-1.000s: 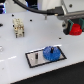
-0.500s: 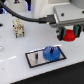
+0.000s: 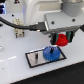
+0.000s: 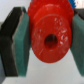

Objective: Insert the blue gear onto the right peg, followed by the red gear

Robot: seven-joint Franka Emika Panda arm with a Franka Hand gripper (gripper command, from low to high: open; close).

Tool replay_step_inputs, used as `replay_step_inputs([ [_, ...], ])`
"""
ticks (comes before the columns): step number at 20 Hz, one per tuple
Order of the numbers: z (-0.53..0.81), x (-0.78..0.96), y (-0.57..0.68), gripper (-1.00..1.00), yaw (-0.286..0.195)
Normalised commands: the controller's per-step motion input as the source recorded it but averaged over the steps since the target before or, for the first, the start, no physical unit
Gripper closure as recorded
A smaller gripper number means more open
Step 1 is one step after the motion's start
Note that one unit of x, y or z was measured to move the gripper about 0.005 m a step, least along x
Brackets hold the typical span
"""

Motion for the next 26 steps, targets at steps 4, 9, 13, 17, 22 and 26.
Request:
replay_step_inputs([
  [4,-0.07,0.15,-0.19,1.00,0.000],
  [9,-0.10,0.09,-0.16,1.00,0.000],
  [13,-0.17,0.08,-0.19,1.00,0.000],
  [17,-0.22,0.06,-0.23,1.00,0.000],
  [22,-0.25,0.09,-0.12,1.00,0.000],
  [26,-0.09,0.14,0.02,1.00,0.000],
])
